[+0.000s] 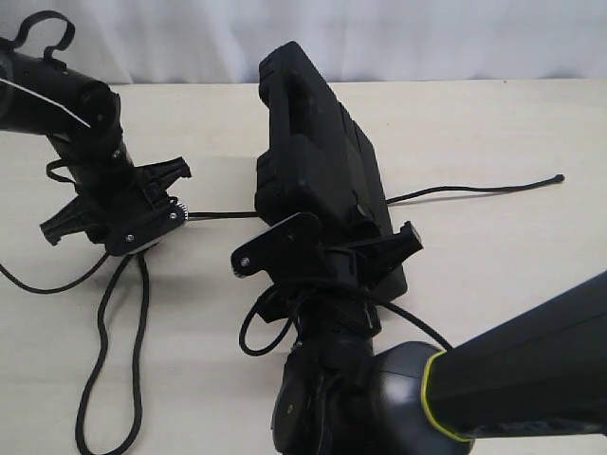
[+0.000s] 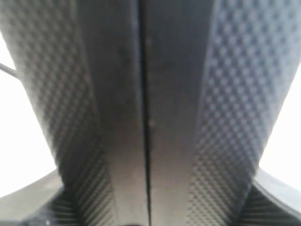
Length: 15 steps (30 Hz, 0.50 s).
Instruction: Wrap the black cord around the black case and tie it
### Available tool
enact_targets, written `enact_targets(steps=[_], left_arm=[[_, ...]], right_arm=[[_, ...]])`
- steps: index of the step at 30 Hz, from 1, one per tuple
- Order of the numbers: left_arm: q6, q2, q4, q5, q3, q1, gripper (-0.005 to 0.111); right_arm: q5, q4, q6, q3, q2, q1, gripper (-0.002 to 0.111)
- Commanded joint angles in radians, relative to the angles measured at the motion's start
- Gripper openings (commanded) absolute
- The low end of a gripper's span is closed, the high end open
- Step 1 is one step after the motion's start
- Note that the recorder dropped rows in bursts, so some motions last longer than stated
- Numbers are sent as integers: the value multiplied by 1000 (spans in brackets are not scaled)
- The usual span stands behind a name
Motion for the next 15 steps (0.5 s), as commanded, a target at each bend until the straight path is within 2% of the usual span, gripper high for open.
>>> enact_targets(steps=[1,3,4,6,7,8,10,11,13,15], left_arm=[[-70,76,-74,-35,0,-20,51],[-178,76,-79,-39,0,-37,50],[-213,76,-72,-32,0,-37,36],[-242,67,27,52,0,-37,0],[-253,50,43,75,0,-37,0],[-331,22,41,72,0,-37,0],[-787,-100,65,53,-4,-18,0],[-916,-146,55,51,-4,2,0],[-1028,-210,-21,93,-4,40,0],[-999,-264,-197,122,-4,119,0]], right_arm=[[34,-26,-31,-3,-17,-1,6],[34,-26,-30,-3,-17,-1,6],[34,-26,-25,-3,-17,-1,6],[34,-26,-2,-3,-17,-1,6],[34,-26,-2,3,-17,-1,6],[34,-26,14,19,-19,-8,4],[17,-26,53,87,-46,-49,4],[-8,-26,53,113,-62,-52,4],[-15,-26,53,164,-107,-52,4],[-76,-26,53,227,-192,-53,4]])
